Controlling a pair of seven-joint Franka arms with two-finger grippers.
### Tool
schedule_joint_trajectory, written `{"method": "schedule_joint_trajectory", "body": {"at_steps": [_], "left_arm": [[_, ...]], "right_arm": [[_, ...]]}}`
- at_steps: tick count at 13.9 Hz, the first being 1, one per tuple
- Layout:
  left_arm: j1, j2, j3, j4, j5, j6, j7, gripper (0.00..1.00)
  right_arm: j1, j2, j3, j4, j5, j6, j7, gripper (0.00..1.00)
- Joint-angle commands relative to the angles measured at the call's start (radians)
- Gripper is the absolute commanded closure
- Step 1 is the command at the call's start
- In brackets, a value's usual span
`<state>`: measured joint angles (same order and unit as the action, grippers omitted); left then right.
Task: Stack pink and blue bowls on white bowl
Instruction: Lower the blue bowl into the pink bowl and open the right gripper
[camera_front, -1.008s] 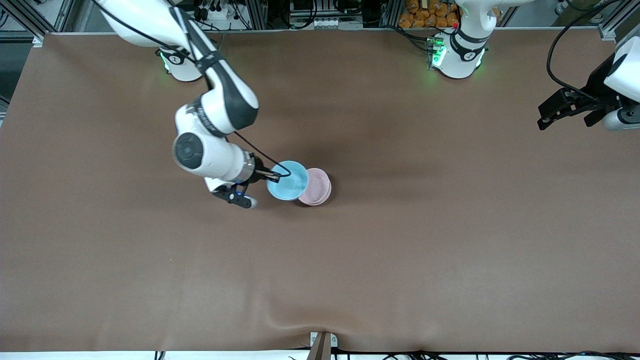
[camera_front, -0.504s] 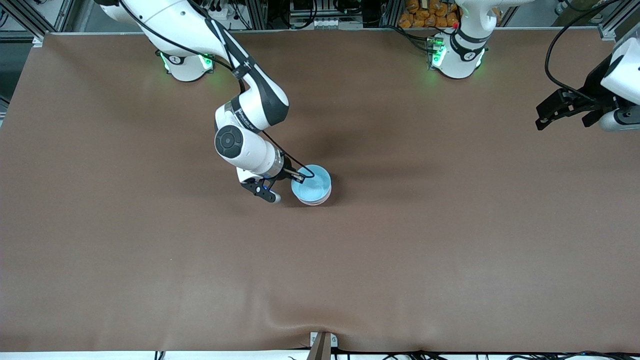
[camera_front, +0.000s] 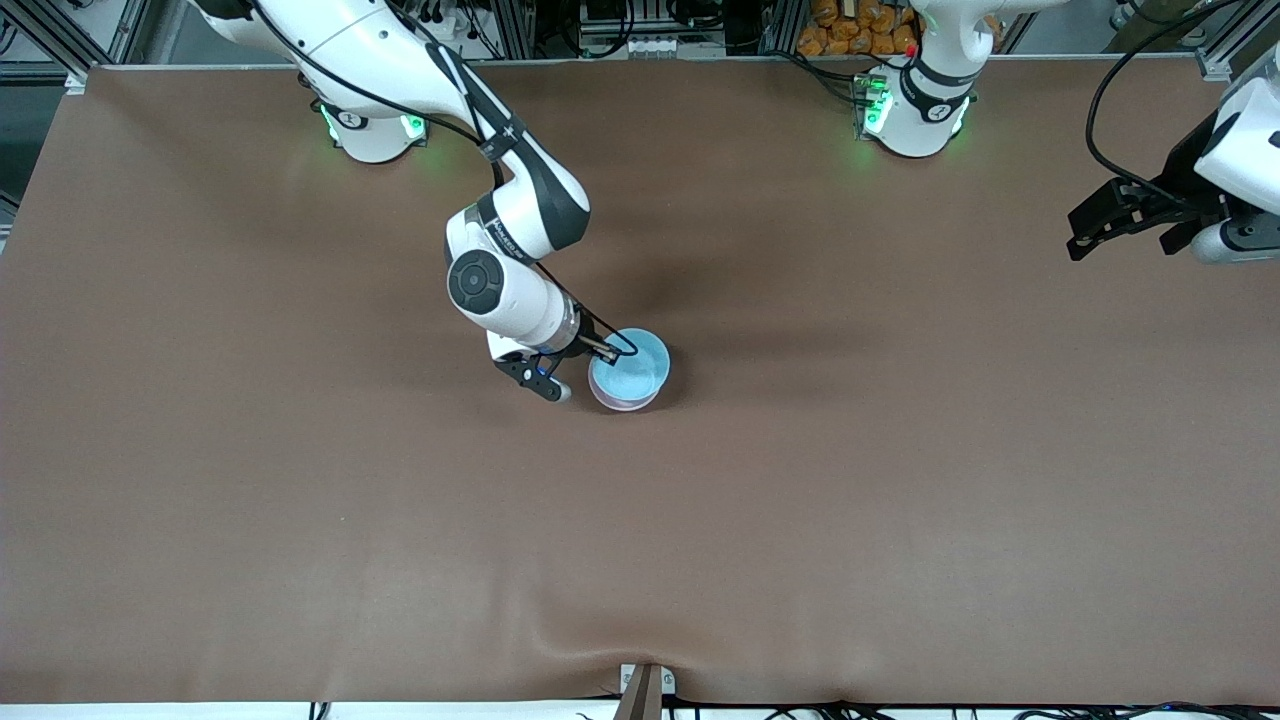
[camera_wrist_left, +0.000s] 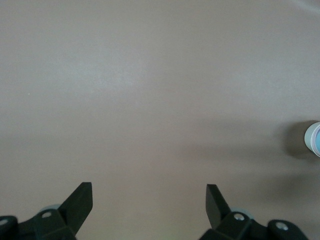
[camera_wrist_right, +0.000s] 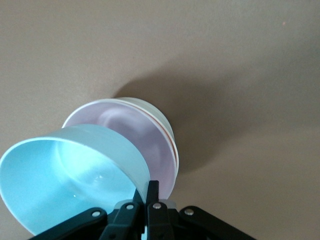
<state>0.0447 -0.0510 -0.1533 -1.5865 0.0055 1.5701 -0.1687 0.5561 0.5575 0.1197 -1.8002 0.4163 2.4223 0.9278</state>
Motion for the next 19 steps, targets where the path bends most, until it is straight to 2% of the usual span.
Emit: {"method": "schedule_joint_trajectory", "body": {"at_steps": [1, 11, 12, 14, 19], "left_arm": [[0.009, -0.007, -0.008, -0.003, -0.002, -0.009, 0.011, 0.00], [0.012, -0.004, -0.006, 0.000, -0.002, -0.009, 0.014, 0.00], [0.014, -0.004, -0.006, 0.000, -0.002, -0.007, 0.014, 0.00], [0.014, -0.004, -0.006, 0.000, -0.002, -0.007, 0.014, 0.00], [0.015, -0.004, -0.006, 0.000, -0.002, -0.007, 0.014, 0.00]], "right_arm": [[0.021, -0.002, -0.012, -0.001, 0.029, 0.009, 0.032, 1.00], [-0.002, -0.005, -0.018, -0.001, 0.029, -0.008, 0.074, 1.00], [-0.001, -0.004, -0.018, -0.001, 0.029, -0.008, 0.074, 0.81], [0.013, -0.004, -0.020, -0.001, 0.024, -0.005, 0.101, 0.00], [-0.001, -0.025, -0.025, 0.004, 0.012, -0.017, 0.099, 0.00]]}}
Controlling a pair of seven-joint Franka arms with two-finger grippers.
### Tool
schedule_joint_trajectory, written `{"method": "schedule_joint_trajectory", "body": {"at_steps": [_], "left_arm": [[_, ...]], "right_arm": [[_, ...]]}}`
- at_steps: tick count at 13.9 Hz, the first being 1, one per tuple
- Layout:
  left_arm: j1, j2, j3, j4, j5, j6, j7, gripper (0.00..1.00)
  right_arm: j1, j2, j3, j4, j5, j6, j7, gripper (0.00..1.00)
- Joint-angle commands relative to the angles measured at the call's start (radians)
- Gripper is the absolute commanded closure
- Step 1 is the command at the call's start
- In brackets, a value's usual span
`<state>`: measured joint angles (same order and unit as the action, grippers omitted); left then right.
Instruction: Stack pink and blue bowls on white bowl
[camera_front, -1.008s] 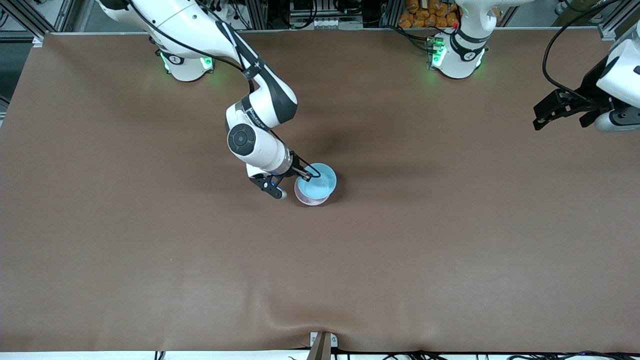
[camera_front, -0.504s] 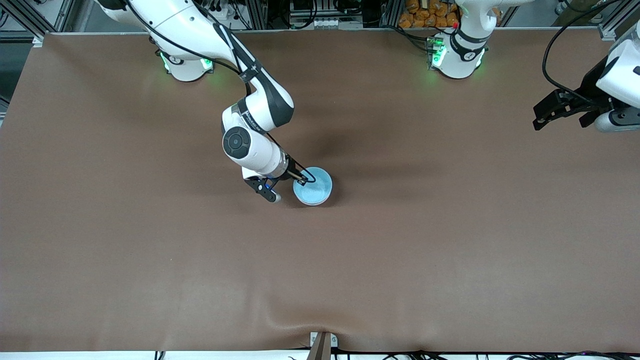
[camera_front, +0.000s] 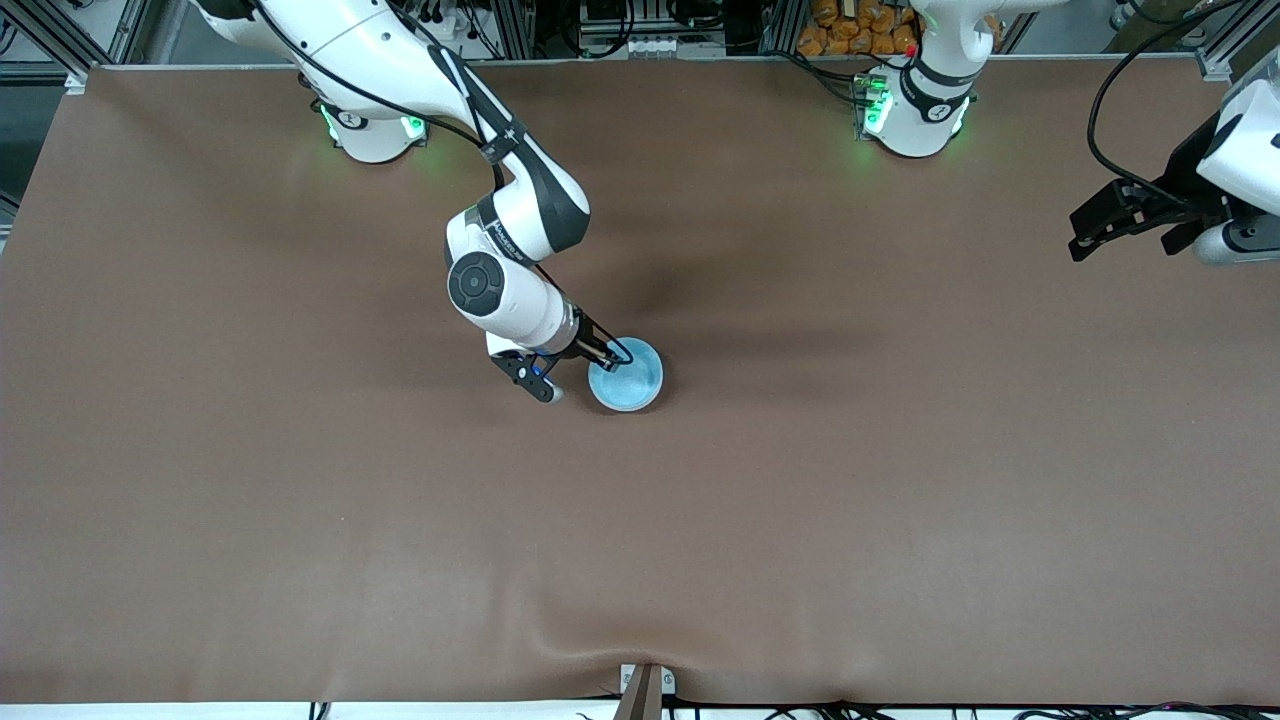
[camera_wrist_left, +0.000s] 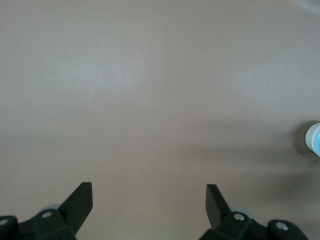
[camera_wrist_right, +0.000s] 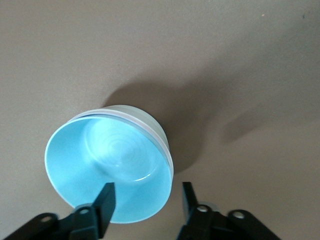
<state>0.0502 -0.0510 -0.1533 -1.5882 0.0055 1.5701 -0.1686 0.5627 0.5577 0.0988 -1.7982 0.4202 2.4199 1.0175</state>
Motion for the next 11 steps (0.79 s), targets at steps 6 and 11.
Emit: {"method": "schedule_joint_trajectory", "body": {"at_steps": [6, 11], "left_arm": [[0.010, -0.004, -0.006, 0.004, -0.002, -0.004, 0.014, 0.00], [0.011, -0.004, -0.005, 0.004, -0.002, -0.004, 0.014, 0.00]], "right_arm": [[-0.110, -0.168, -0.119, 0.007, -0.038, -0.203, -0.379, 0.00], [-0.220, -0.268, -0.223, -0.001, -0.145, -0.358, -0.658, 0.00]]}}
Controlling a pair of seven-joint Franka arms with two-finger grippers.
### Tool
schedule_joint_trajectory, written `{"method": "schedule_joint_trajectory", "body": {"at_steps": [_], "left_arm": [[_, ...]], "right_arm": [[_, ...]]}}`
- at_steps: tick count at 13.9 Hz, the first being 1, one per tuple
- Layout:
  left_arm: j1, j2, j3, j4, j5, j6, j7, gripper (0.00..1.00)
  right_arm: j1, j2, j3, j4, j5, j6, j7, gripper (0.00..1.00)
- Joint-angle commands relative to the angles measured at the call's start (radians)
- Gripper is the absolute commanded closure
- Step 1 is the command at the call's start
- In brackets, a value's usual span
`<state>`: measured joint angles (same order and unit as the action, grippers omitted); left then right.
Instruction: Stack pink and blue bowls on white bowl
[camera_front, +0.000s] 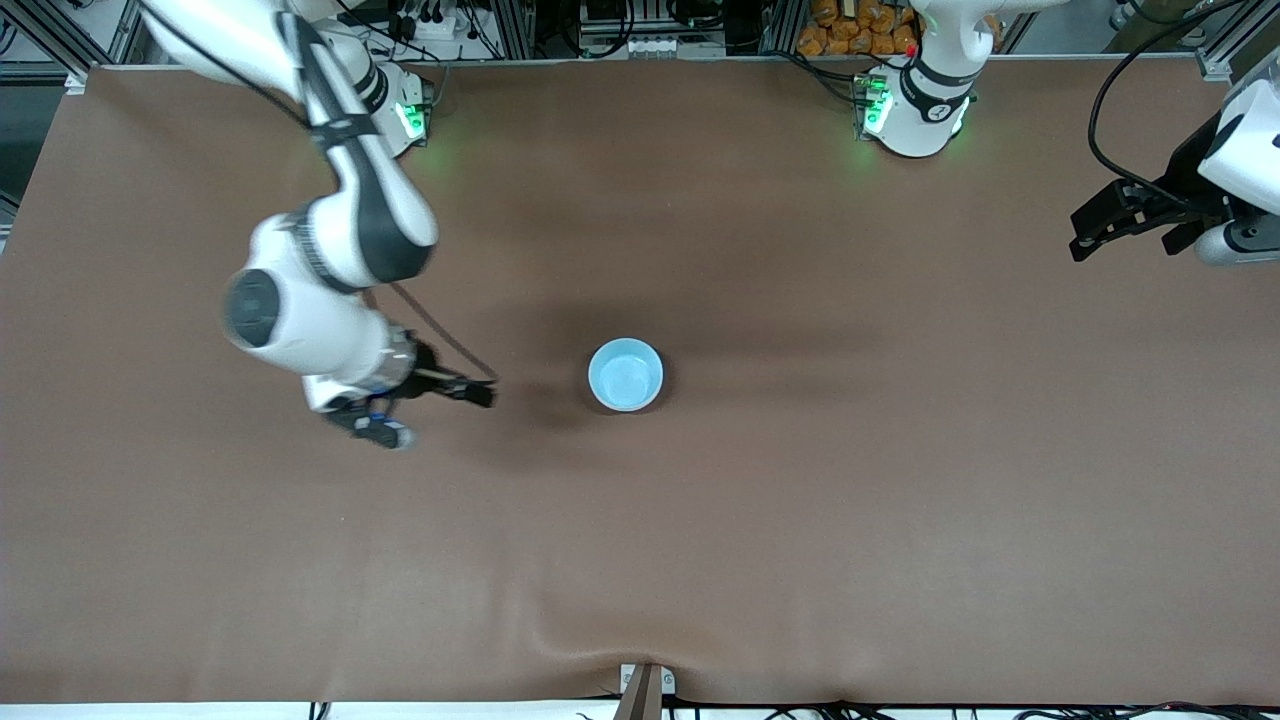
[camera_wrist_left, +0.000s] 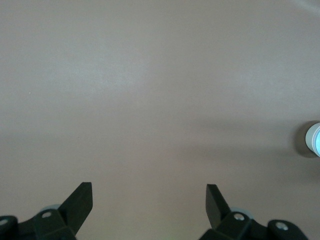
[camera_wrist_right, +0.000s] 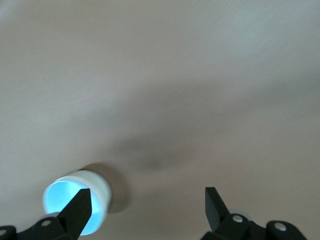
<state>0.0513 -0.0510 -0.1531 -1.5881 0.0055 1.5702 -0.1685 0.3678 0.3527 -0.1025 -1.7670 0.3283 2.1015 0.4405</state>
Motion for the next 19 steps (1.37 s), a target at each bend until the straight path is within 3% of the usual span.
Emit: {"method": "schedule_joint_trajectory", "body": {"at_steps": [1, 8, 10, 12, 14, 19], "left_arm": [[0.010, -0.004, -0.005, 0.004, -0.002, -0.004, 0.014, 0.00], [0.009, -0.004, -0.006, 0.002, -0.002, -0.004, 0.014, 0.00], [0.009, -0.004, -0.006, 0.002, -0.002, -0.004, 0.014, 0.00], [0.008, -0.004, -0.005, 0.002, -0.002, -0.004, 0.014, 0.00], [0.008, -0.004, -0.006, 0.002, -0.002, -0.004, 0.014, 0.00], [0.010, -0.004, -0.005, 0.002, -0.002, -0.004, 0.014, 0.00]], "right_arm": [[-0.050, -0.093, -0.040, -0.034, -0.080, -0.063, -0.135, 0.00], [-0.294, -0.314, -0.028, -0.020, -0.189, -0.334, -0.445, 0.00], [-0.355, -0.346, 0.004, 0.010, -0.216, -0.406, -0.491, 0.00], [-0.415, -0.351, 0.071, 0.104, -0.287, -0.530, -0.481, 0.00], [-0.463, -0.348, 0.110, 0.196, -0.291, -0.624, -0.480, 0.00], [-0.461, -0.357, 0.110, 0.204, -0.319, -0.640, -0.403, 0.00]]}}
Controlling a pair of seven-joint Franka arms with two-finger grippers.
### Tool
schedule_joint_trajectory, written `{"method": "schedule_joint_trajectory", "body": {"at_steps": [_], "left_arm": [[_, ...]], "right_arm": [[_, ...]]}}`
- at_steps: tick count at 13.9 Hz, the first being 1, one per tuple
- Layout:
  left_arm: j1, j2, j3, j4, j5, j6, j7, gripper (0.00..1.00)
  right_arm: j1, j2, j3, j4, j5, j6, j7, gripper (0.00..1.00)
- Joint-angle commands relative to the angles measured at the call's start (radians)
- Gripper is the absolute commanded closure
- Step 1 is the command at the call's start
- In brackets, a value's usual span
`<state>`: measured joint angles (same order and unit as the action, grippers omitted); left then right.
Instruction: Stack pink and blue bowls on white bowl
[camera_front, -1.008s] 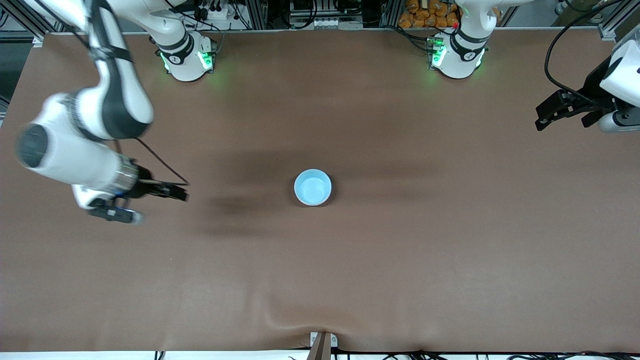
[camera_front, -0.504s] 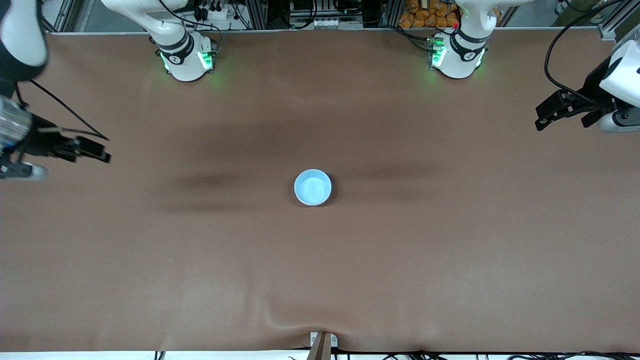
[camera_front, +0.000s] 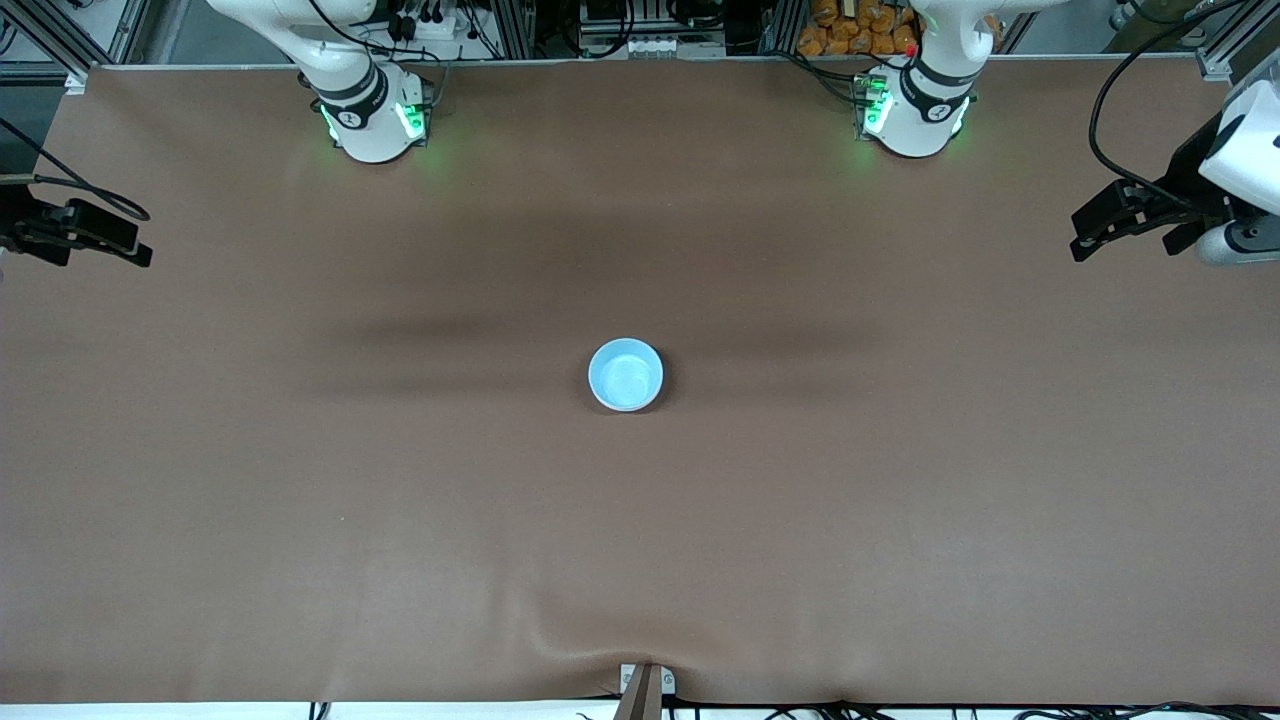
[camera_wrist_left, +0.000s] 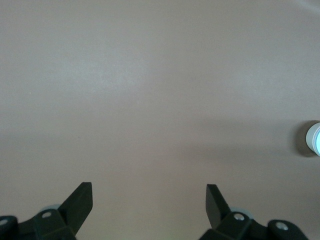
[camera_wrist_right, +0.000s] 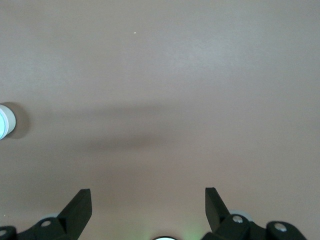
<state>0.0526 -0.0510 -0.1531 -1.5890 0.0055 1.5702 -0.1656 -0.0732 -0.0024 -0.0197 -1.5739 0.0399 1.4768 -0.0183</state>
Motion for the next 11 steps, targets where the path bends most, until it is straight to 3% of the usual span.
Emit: {"method": "schedule_joint_trajectory", "body": {"at_steps": [1, 11], "left_arm": [[0.009, -0.004, -0.006, 0.003, -0.002, -0.004, 0.011, 0.00], [0.007, -0.004, -0.006, 0.004, -0.002, -0.001, 0.011, 0.00]], "right_arm": [[-0.014, -0.008, 0.030, 0.011, -0.031, -0.018, 0.084, 0.00], [-0.017, -0.011, 0.024, 0.018, -0.032, -0.016, 0.070, 0.00]]}}
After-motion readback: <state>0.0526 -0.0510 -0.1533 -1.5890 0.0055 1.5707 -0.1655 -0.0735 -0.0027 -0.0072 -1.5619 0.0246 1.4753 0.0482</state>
